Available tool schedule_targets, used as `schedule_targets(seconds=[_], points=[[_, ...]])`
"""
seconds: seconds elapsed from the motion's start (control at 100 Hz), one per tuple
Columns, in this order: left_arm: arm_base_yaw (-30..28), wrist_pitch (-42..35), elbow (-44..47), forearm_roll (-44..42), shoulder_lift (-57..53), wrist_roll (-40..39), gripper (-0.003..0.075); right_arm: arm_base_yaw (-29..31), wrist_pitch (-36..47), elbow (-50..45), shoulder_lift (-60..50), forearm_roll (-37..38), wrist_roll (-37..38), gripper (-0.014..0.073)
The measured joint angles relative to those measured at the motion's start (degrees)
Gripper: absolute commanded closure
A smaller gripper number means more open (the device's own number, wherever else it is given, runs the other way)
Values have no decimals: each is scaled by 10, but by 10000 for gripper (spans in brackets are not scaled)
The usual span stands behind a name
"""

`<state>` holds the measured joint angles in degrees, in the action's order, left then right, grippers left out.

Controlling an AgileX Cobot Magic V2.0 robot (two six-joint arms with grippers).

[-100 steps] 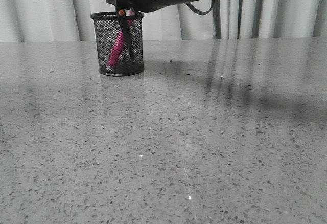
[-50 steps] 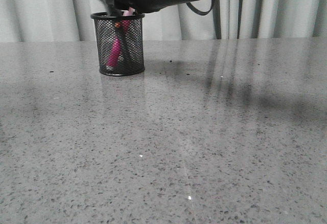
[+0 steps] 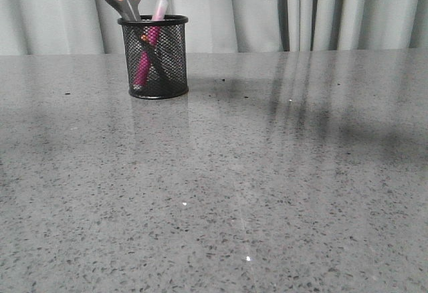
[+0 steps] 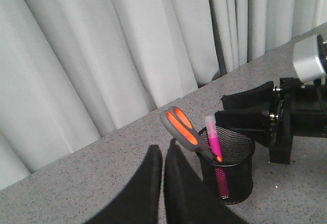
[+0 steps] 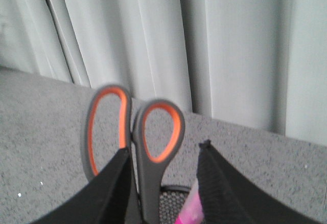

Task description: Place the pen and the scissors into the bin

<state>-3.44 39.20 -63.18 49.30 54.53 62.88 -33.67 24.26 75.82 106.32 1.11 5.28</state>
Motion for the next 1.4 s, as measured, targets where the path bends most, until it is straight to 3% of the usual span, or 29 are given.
schedule_targets(seconds=[0.14,0.25,0.42,0.54,0.92,1.19,1.4], points=[[0,0,0,0,0,0,739,1,-7,-1,-34,1,0,442],[0,-5,0,0,0,0,739,13,-38,-1,-74,1,0,668],[0,-31,0,-1,0,0,739,54,-146,-11,-150,1,0,651],[0,-67,15,0,-10,0,739,92,-170,-61,-217,17,0,651],[0,-269,235,57,-195,0,739,209,-97,-386,-499,29,0,652],[0,-318,396,104,-363,0,739,235,-65,-581,-666,30,0,652],[0,-364,486,179,-452,0,739,239,-59,-659,-752,30,0,652]])
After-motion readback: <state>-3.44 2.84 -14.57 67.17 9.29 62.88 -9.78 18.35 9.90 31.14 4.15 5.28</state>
